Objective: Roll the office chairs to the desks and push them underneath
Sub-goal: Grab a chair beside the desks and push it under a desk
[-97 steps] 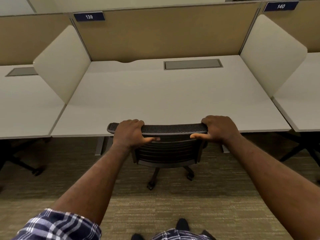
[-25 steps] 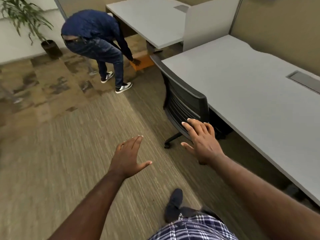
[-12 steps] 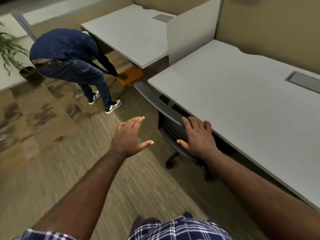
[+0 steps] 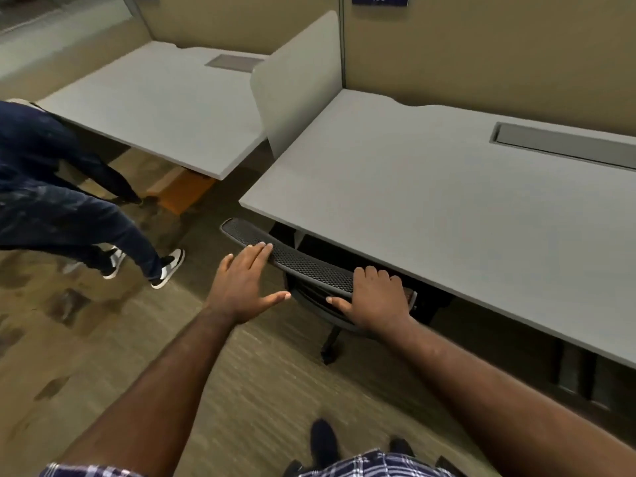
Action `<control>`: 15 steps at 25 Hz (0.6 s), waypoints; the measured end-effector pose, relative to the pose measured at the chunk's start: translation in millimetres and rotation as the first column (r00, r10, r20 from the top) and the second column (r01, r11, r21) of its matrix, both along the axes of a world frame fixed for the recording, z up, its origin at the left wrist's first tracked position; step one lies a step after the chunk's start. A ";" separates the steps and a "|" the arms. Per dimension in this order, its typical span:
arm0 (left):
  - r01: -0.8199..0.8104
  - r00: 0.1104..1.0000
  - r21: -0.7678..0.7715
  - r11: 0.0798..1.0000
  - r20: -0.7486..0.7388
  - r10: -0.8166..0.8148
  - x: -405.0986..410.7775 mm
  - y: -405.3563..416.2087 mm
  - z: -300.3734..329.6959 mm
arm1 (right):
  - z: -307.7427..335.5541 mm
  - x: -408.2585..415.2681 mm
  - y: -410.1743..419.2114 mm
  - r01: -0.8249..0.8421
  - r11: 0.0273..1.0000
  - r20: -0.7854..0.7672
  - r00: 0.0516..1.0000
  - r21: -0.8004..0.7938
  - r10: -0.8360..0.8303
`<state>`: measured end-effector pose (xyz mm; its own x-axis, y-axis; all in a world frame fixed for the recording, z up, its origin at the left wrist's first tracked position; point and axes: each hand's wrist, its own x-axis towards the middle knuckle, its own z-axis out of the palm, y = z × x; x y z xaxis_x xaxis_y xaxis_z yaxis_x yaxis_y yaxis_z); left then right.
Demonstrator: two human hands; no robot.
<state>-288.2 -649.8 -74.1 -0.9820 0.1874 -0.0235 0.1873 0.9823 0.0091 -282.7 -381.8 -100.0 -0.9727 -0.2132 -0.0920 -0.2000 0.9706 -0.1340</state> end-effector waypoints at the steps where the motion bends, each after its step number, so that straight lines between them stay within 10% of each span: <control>1: 0.039 0.999 0.004 0.999 0.023 -0.039 -13.6 -6.0 -1.3 | 0.6 -2.1 -2.8 0.031 0.999 -0.012 0.999 0.009 -0.031; 15: 0.551 0.834 -0.048 0.833 0.047 -0.549 -113.3 -13.3 -16.2 | 8.7 13.8 13.2 0.104 0.986 -0.021 0.995 0.131 -0.102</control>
<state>-401.5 -663.2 -90.3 -0.7157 0.6940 -0.0786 0.6975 0.7160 -0.0292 -268.9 -368.6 -91.3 -0.9901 -0.0989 -0.0992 -0.0993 0.9951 -0.0014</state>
